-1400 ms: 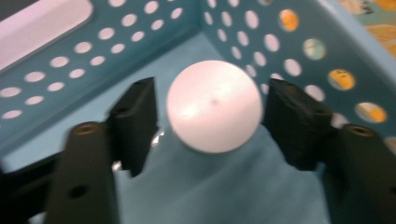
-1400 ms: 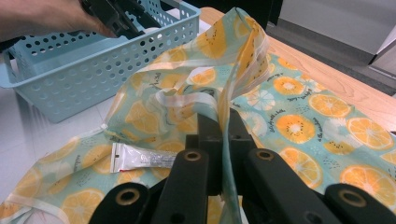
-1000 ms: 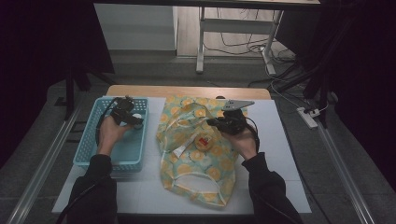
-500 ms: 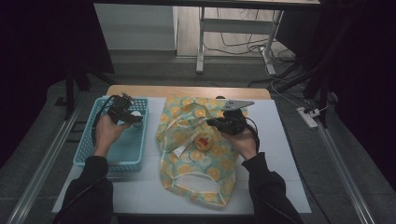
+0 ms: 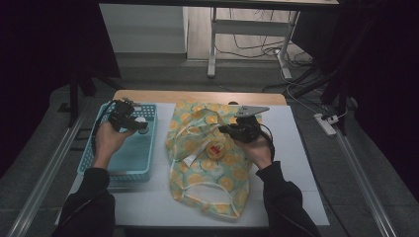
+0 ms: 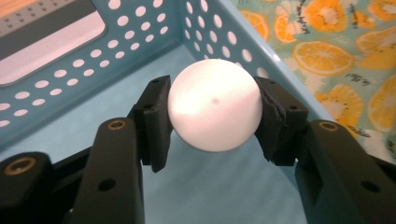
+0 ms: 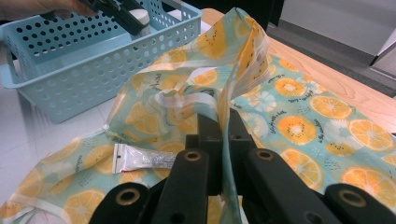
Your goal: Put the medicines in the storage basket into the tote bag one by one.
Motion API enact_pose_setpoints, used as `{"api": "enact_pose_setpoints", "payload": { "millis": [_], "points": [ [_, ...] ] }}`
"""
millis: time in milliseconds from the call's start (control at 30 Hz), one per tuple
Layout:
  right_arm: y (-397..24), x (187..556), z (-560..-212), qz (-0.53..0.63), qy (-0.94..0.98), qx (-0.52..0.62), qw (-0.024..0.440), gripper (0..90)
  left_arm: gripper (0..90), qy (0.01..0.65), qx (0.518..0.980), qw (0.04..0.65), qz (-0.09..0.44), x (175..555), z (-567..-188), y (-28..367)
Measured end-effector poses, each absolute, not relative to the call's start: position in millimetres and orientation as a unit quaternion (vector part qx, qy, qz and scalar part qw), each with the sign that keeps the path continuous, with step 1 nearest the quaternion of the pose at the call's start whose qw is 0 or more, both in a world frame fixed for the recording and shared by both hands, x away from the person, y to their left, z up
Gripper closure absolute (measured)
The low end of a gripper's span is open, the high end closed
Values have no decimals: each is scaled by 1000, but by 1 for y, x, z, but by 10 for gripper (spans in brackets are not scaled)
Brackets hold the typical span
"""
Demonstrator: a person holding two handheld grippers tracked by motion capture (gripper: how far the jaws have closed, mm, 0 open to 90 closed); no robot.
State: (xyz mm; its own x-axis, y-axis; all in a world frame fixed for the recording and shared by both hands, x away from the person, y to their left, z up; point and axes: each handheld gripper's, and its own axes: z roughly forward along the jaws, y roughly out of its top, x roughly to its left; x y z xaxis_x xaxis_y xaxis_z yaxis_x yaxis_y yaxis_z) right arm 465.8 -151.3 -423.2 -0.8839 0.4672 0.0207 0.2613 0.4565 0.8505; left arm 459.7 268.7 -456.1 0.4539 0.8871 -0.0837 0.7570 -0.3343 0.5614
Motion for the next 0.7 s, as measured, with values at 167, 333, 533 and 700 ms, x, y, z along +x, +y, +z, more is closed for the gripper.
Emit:
{"api": "enact_pose_setpoints", "payload": {
  "millis": [167, 333, 533, 700],
  "points": [
    [-152, 466, -424, 475, 846, 216, 108, 893, 505, 504, 809, 278, 117, 455, -450, 269],
    [-151, 465, -423, 475, 847, 215, 108, 893, 504, 497, 814, 277, 117, 450, -445, 267],
    [-151, 465, -423, 475, 846, 215, 108, 893, 505, 488, 817, 281, 120, 445, -438, 264],
    [-151, 464, -422, 476, 846, 213, 108, 893, 504, 484, 818, 285, 123, 441, -432, 262]
  ]
}}
